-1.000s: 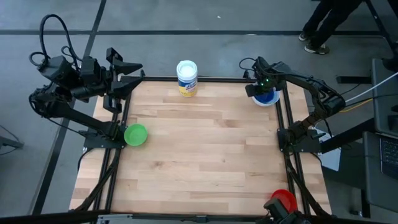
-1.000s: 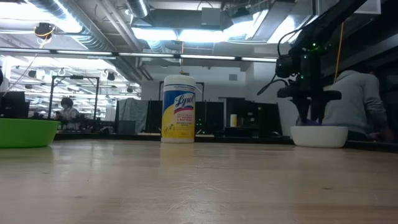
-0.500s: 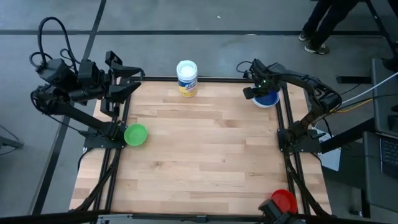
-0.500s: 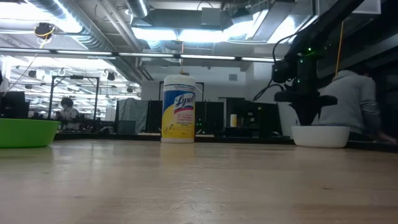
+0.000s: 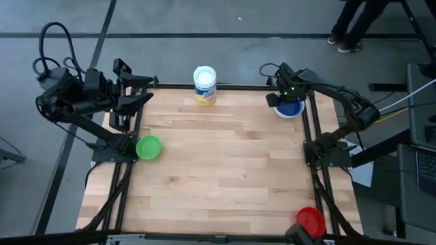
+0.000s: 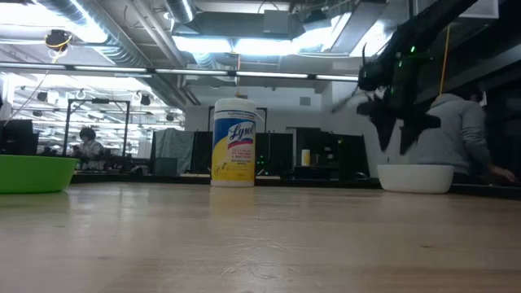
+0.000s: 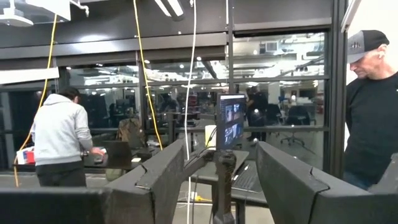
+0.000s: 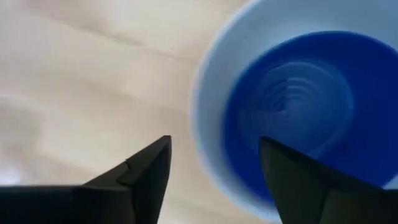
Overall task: Nest bowls inside each other
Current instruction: Stack the red bowl on the blue bowl
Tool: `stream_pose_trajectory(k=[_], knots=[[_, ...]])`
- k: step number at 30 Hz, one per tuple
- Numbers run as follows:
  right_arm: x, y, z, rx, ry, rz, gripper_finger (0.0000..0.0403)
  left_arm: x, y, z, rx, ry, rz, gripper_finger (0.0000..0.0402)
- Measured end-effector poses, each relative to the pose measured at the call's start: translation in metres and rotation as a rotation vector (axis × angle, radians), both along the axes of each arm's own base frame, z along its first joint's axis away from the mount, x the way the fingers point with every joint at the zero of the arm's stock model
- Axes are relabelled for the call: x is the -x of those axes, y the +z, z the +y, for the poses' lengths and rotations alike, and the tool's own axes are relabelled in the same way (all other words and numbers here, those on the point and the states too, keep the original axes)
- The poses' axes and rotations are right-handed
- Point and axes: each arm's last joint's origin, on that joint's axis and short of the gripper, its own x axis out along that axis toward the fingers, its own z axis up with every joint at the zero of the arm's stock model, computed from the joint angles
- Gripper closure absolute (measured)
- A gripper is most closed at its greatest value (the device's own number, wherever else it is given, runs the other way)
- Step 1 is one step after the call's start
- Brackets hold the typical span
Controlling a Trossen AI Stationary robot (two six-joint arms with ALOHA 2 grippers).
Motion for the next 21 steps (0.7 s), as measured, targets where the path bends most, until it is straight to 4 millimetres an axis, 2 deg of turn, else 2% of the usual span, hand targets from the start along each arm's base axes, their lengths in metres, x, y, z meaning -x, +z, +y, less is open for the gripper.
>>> stream_pose_trajectory(k=[4,7,11,13,17,21], knots=[[-0.004,0.037,0.034,0.082,0.089,-0.135,0.0161,0.0,-0.004,-0.002,-0.005,0.023,0.043,0.0208],[0.003,0.059,0.072,0.032,0.157,-0.177,0.0177,0.0,-0.005,-0.003,-0.014,0.03,0.055,0.0208],[0.023,0.071,0.138,-0.186,0.288,-0.037,0.0198,0.0,-0.005,-0.005,-0.044,0.026,0.061,0.0208],[0.035,0.079,0.165,-0.229,0.318,-0.014,0.0203,0.001,-0.004,-0.005,-0.058,0.031,0.062,0.0208],[0.059,0.092,0.206,-0.329,0.286,-0.046,0.0206,0.001,-0.004,-0.004,-0.072,0.061,0.069,0.0208],[0.066,0.095,0.237,-0.417,0.363,-0.022,0.0206,0.002,-0.004,-0.003,-0.082,0.08,0.073,0.0208]])
